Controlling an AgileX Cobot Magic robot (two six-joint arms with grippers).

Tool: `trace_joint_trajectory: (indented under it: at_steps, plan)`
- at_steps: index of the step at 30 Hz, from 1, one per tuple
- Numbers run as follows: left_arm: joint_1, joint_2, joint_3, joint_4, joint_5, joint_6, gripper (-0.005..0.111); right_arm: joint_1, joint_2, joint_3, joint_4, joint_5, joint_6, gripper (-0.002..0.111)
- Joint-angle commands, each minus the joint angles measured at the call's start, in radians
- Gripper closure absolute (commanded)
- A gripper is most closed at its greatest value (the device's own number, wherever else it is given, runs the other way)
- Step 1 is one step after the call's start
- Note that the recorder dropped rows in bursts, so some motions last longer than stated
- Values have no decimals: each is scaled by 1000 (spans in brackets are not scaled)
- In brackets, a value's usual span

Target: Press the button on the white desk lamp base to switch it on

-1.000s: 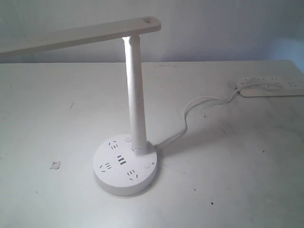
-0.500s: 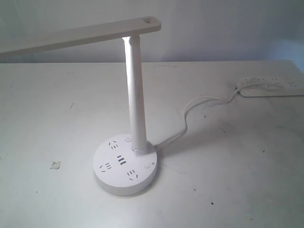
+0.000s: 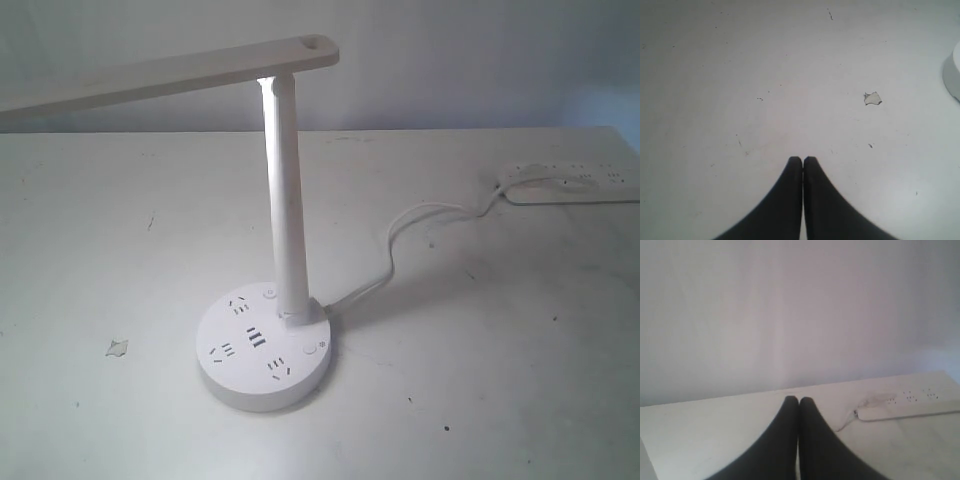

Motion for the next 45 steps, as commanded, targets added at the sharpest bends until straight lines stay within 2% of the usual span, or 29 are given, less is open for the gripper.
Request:
trace_joint_trajectory:
  at_steps: [1, 4, 7, 10, 14, 37, 45]
  plan:
    - [1, -4, 1, -6, 7, -1, 107, 0, -6, 5, 405, 2, -470, 108]
    - [1, -4, 1, -6, 7, -1, 107, 0, -6, 5, 809, 54, -821, 108]
    - [1, -4, 1, -6, 7, -1, 107, 0, -6, 5, 1195, 229, -1183, 108]
    - [1, -4, 1, -6, 7, -1, 107, 0, -6, 5, 1417, 430, -1503, 108]
    - [1, -4, 1, -6, 7, -1, 107, 0, -6, 5, 1428, 595, -1625, 108]
    - [1, -4, 1, -6, 7, -1, 107, 0, -6, 5, 1427, 586, -1645, 108]
    - [1, -4, 1, -6, 7, -1, 107, 38, -6, 5, 1427, 586, -1645, 108]
